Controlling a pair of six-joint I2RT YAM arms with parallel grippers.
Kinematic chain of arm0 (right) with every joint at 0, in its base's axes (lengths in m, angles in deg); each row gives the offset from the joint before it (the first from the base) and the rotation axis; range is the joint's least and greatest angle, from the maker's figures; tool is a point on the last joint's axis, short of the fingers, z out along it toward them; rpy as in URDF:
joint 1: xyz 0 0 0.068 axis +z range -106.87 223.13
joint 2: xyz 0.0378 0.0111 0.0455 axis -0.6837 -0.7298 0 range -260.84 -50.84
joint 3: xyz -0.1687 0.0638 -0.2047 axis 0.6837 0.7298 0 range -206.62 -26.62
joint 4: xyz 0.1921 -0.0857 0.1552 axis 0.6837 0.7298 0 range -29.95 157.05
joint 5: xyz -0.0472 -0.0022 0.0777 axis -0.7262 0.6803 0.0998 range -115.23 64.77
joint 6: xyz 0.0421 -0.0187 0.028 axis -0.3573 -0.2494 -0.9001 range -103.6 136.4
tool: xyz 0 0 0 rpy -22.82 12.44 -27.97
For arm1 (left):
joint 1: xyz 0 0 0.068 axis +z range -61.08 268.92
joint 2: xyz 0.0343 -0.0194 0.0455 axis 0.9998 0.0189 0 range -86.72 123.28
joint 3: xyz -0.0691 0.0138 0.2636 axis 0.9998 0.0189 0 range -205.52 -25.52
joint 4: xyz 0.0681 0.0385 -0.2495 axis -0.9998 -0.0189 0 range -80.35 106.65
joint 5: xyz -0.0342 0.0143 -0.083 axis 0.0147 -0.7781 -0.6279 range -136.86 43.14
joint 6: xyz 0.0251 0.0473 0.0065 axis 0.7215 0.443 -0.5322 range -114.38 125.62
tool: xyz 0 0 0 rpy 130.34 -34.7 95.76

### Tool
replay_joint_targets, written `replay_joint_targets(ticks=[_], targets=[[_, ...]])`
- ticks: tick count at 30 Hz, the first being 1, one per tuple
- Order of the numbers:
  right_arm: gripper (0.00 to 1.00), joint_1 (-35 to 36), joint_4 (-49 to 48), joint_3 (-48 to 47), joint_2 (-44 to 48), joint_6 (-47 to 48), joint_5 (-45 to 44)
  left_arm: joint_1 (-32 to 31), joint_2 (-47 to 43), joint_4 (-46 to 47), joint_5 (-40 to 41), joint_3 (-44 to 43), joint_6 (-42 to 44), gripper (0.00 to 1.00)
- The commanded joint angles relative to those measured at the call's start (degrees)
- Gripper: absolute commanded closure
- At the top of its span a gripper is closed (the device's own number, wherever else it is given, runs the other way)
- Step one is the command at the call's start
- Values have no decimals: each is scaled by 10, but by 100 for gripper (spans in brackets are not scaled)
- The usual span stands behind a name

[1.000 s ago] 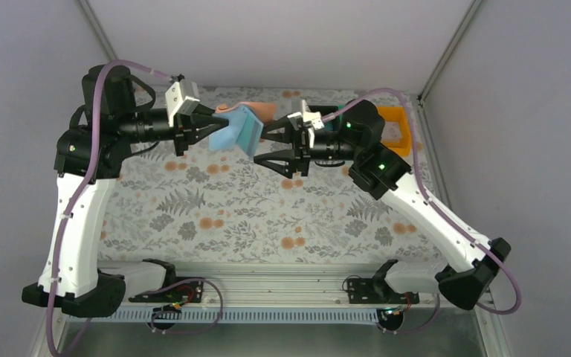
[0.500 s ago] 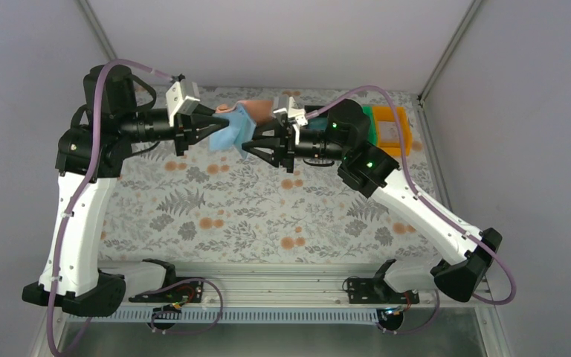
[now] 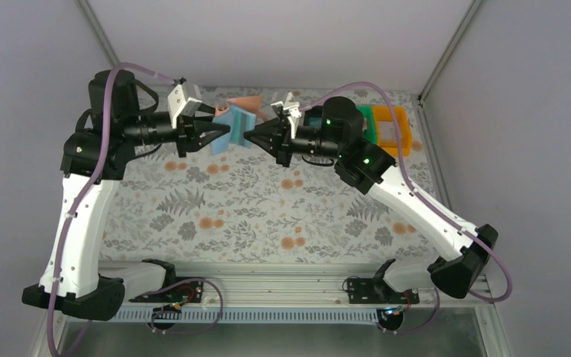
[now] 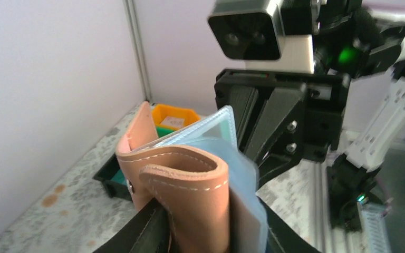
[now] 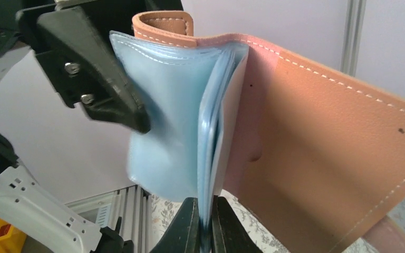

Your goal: Take the credit cards out of the card holder

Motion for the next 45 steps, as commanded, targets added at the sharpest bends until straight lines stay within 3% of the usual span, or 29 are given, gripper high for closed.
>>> replay_joint_targets(ticks=[1, 7, 13, 18, 28, 38, 45], targets=[[96, 13, -25, -34, -13, -10, 16, -5, 7, 18, 51, 30, -19, 55], [96, 18, -7, -42, -32, -7, 5, -5, 23, 29, 91, 29, -36, 27], [96, 20, 10, -47, -34, 22, 33, -5, 38, 26, 130, 36, -37, 26], [95, 18, 41, -45, -22, 62, 28, -5, 36, 13, 105, 31, -24, 45], [76, -6, 51, -13, 8, 93, 34, -4, 25, -16, 2, 25, 9, 96], [52, -54, 115, 34, 98, 163, 10, -4, 24, -14, -2, 25, 7, 98], [50, -58, 65, 36, 107, 143, 161, -5, 27, -11, -3, 23, 2, 98]])
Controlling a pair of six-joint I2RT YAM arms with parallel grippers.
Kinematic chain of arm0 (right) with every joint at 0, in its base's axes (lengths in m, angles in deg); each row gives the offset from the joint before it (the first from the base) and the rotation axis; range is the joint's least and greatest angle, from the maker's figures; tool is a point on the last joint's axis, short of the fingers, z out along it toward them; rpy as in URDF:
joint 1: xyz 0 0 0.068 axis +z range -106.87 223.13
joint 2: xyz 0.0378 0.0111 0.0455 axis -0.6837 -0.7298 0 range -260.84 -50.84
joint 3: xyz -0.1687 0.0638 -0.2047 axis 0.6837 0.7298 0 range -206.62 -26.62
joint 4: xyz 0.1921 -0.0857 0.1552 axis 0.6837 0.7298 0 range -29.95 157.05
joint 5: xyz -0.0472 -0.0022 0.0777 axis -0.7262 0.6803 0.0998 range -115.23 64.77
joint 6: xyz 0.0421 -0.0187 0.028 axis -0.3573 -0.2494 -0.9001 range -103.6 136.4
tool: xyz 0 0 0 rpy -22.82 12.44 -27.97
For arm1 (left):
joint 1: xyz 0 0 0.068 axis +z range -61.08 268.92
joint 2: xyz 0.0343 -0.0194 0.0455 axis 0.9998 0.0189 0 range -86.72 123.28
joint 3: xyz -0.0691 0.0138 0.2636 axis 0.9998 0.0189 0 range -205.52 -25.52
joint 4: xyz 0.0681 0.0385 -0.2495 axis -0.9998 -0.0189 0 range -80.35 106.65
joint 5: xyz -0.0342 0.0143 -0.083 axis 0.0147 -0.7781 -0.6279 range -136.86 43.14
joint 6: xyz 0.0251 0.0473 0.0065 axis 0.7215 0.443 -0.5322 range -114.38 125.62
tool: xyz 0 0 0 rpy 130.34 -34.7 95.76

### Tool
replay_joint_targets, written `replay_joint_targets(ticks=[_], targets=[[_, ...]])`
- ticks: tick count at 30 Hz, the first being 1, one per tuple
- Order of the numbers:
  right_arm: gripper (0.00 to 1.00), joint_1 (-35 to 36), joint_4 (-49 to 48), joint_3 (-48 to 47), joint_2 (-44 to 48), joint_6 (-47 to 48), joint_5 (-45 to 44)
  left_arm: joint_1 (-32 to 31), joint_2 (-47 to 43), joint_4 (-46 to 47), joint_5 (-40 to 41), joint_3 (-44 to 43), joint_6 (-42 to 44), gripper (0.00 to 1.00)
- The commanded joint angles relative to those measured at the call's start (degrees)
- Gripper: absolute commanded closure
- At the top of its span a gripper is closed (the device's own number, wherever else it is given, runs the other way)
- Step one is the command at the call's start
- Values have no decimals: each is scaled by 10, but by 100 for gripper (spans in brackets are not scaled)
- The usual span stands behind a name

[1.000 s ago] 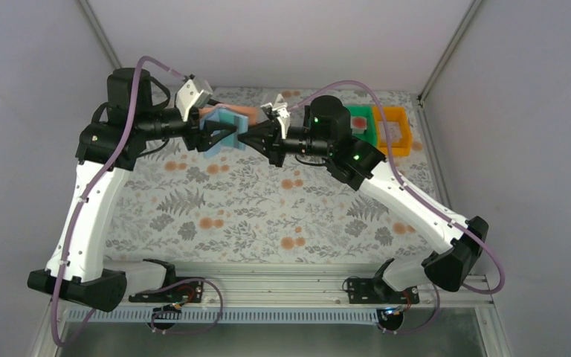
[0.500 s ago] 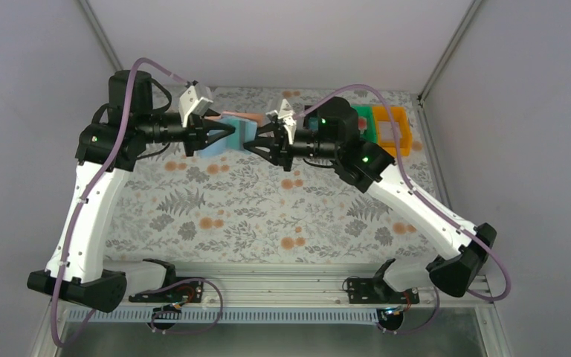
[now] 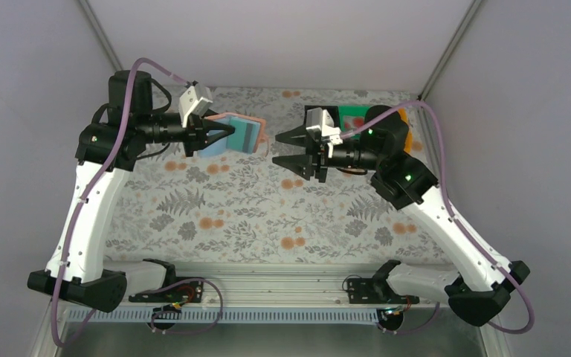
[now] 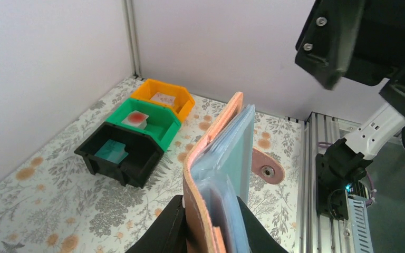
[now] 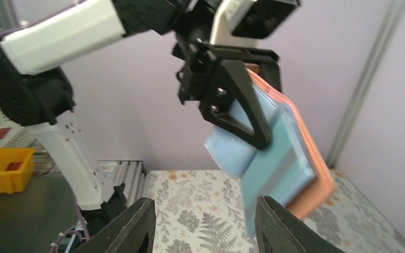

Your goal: Take the credit cards out of the card holder

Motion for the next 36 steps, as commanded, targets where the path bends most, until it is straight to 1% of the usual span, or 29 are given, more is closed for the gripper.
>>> replay_joint_targets(ticks=[1, 4, 6, 8, 13, 16, 19, 23, 36], targets=[[51, -2, -54, 6, -17, -26, 89, 3, -1, 6, -14, -7, 2, 98], [53, -2, -124, 13, -34, -71, 102, 2, -2, 7, -10, -6, 2, 98], [55, -2, -146, 14, -45, -92, 94, 2, -1, 8, -9, -6, 2, 98], [55, -2, -153, 16, -57, -101, 86, 2, -1, 10, -10, -6, 0, 97], [55, -2, -157, 25, -77, -111, 98, 2, 0, 12, -9, -7, -3, 98], [54, -2, -161, 31, -78, -113, 81, 2, 0, 11, -15, -6, -2, 98], [52, -2, -157, 28, -87, -115, 75, 2, -2, 10, -18, -6, 0, 98], [47, -3, -147, 33, -88, -107, 52, 2, -4, 8, -21, -6, 4, 98], [35, -14, -138, 40, -83, -96, 35, 2, -5, 3, -37, -5, 11, 98]])
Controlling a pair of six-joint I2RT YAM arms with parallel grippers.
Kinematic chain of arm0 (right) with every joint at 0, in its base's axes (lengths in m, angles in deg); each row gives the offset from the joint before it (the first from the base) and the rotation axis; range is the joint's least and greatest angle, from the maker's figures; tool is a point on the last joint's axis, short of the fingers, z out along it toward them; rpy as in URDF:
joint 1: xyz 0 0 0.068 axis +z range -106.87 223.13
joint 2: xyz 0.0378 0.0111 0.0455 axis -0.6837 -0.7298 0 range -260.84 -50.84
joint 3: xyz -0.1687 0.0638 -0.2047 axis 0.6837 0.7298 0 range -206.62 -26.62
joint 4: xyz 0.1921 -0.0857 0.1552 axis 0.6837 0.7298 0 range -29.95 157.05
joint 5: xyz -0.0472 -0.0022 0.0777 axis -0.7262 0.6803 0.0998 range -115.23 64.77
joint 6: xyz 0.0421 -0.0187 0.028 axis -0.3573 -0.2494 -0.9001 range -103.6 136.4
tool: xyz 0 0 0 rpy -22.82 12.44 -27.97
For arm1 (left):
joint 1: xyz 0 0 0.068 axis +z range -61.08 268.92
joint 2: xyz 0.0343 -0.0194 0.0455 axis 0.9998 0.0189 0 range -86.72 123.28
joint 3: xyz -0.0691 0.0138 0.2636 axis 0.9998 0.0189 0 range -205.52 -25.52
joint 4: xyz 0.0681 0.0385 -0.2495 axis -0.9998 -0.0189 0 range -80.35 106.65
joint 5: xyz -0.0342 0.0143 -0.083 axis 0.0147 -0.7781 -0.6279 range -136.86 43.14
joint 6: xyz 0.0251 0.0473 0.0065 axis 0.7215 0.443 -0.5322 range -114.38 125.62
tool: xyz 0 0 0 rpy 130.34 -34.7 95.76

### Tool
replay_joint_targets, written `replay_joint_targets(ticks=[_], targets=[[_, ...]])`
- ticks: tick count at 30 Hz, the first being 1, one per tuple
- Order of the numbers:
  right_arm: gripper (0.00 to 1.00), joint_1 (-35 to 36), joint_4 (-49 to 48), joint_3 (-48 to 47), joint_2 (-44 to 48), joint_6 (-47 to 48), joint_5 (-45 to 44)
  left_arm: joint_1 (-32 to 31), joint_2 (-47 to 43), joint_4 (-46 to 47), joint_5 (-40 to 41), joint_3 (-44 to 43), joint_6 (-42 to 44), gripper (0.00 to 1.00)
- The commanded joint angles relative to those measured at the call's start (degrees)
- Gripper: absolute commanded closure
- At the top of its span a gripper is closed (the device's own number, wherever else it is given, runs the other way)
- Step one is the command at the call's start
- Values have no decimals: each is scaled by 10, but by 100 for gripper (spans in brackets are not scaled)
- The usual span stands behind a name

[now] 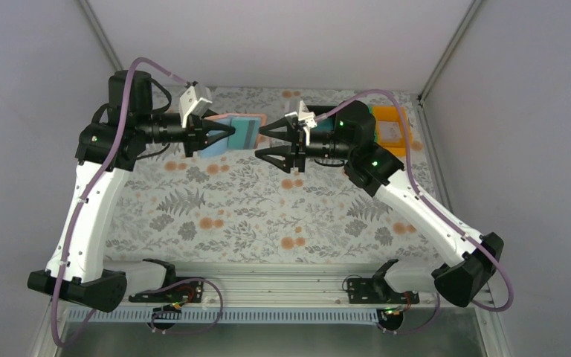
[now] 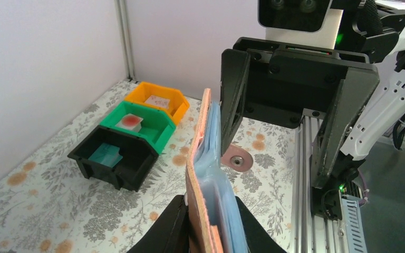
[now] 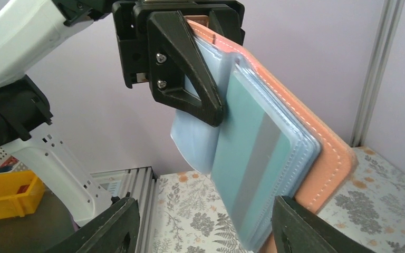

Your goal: Take the credit cards out of the card holder

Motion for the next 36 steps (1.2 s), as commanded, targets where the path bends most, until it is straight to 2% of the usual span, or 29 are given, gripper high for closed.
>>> replay_joint_targets(ticks=[1, 7, 12, 14, 17, 22, 30, 36], targets=[[34, -9, -4, 6, 5, 5, -8, 2, -5, 2, -24, -6, 11, 98], [33, -11, -5, -1, 0, 2, 5, 2, -5, 3, -27, -4, 10, 98], [36, -10, -15, -6, -6, -3, 29, 2, 0, 9, -27, -2, 3, 98], [45, -9, -9, -6, -5, 2, 25, 3, 1, 10, -28, -2, 3, 98], [65, -12, 0, -1, 2, 13, -4, 2, 0, 4, -41, -2, 9, 98], [74, -18, 8, -10, 3, 19, 5, 2, -6, -26, -81, -4, 53, 98], [80, -24, 25, -22, 12, 43, 23, 1, -15, -59, -119, -8, 98, 98], [79, -25, 20, -30, 16, 36, 40, 2, -16, -61, -124, -8, 104, 98]])
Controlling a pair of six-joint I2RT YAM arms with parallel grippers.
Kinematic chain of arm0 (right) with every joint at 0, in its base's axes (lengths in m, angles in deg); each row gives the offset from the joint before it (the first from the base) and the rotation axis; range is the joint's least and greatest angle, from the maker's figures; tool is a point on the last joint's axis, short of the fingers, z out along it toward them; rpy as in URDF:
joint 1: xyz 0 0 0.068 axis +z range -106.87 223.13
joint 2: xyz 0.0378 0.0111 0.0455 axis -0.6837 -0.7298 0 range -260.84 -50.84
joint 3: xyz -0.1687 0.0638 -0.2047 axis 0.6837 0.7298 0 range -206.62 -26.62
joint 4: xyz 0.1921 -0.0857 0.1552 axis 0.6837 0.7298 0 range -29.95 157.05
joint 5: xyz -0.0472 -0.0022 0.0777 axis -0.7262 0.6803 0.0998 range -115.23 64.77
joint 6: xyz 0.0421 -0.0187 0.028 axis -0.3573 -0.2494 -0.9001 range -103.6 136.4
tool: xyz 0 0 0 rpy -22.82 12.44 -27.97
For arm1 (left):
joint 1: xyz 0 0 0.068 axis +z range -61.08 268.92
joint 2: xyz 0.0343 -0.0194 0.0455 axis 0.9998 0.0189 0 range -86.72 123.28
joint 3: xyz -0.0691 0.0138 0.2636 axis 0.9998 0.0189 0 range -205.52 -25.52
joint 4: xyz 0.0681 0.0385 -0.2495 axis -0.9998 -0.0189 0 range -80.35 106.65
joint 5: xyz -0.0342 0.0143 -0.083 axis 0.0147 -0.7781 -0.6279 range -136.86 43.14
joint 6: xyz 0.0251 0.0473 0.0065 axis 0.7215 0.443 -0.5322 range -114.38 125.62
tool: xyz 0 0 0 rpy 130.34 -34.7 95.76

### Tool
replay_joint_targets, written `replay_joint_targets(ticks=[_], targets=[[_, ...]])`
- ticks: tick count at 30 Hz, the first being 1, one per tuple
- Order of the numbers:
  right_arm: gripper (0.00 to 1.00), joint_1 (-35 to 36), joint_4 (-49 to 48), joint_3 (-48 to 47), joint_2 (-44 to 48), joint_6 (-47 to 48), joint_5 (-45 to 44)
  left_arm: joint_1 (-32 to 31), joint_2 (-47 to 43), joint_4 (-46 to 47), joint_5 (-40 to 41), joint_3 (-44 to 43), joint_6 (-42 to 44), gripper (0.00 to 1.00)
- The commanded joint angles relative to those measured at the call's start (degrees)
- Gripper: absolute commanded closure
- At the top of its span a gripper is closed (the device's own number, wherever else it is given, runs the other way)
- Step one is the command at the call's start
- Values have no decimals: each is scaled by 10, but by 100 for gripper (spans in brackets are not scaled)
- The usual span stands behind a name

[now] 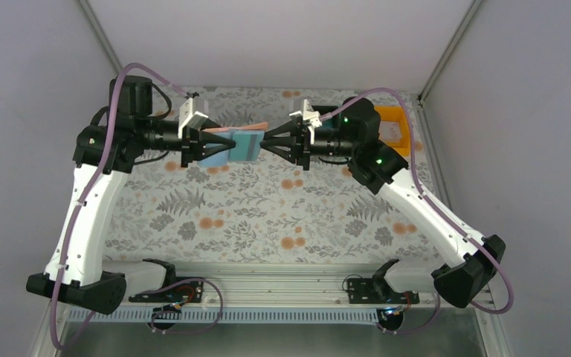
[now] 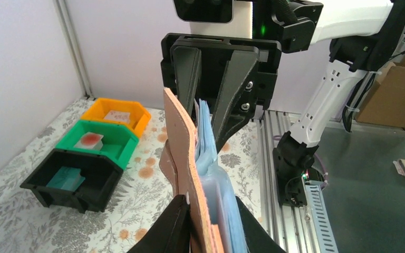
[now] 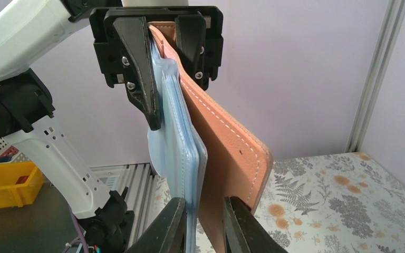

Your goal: Take the credit cards out of the card holder

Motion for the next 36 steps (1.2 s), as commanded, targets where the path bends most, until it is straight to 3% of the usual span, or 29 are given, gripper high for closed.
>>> replay_joint_targets(ticks=[1, 17, 28, 36], targets=[[79, -6, 2, -20, 14, 8, 15, 2, -10, -6, -34, -9, 27, 98], [74, -6, 11, -37, -1, -3, -6, 2, -13, -33, -66, -16, 60, 97], [57, -5, -1, -36, -11, -7, 30, 2, -10, -32, -73, -16, 58, 98], [56, -4, -9, -40, -26, -14, 35, 2, -8, -30, -78, -18, 55, 98]])
